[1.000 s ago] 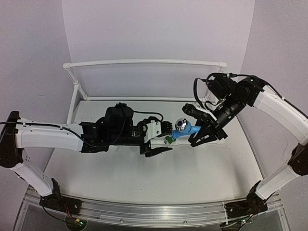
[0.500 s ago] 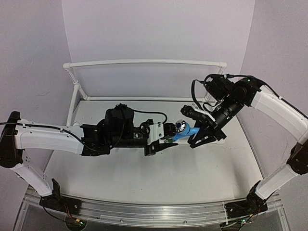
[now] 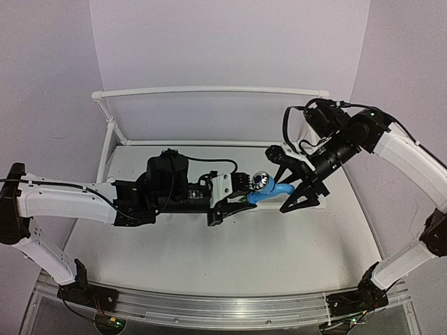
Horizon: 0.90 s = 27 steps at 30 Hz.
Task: Install the water faucets
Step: Pass from the right arm to the left, then pass from the left arm to the right
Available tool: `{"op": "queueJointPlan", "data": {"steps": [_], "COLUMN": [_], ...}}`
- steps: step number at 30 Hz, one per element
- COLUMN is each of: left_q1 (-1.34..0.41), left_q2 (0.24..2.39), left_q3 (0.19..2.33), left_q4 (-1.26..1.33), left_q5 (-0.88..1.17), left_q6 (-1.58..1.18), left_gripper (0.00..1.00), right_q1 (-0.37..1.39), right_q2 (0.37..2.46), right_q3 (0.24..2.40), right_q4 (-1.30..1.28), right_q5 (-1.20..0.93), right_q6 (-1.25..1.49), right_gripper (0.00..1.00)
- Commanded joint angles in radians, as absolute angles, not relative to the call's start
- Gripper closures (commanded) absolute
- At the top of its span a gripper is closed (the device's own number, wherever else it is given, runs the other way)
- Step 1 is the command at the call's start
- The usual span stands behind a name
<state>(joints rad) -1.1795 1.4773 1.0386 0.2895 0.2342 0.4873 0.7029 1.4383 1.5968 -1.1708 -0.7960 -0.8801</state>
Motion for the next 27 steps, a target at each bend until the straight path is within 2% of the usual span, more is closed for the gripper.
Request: {"op": "queueJointPlan", "data": {"steps": [1,8,16,25,27], "left_q1": [-1.177,-1.169,-1.16,-1.161,-1.161], "left_q2": [1.425,1.444,1.458,1.468,1.468], "left_q3": [1.043,1.072,1.088,1.095,1.099], "left_q4": [0.345,0.353,0.365,0.385,0.385], "left_q5": [0.282,0.245,0.251,0.258,0.262], "left_q6": [0.398,0.315,0.288,0.31,0.316], "left_gripper": [1.0,1.0,1.0,1.0,1.0], "right_q1": [0.709,0.787,0.826,0.857,0.858], "right_q2": [1.348,1.325,1.319,1.337,1.343], "right_q3": [1.608,1.602,1.606,1.589,1.584], "right_q4": [-1.067,-0.976,-0.928,-0.922,-0.926], "right_q5": [-0.735,-0.615,-0.586,-0.576,-0.58], "right_q6": [-0.885,-0.837,-0.808,-0.776,-0.765], "right_gripper": [0.31,0.35,0.5,0.63,0.63]}}
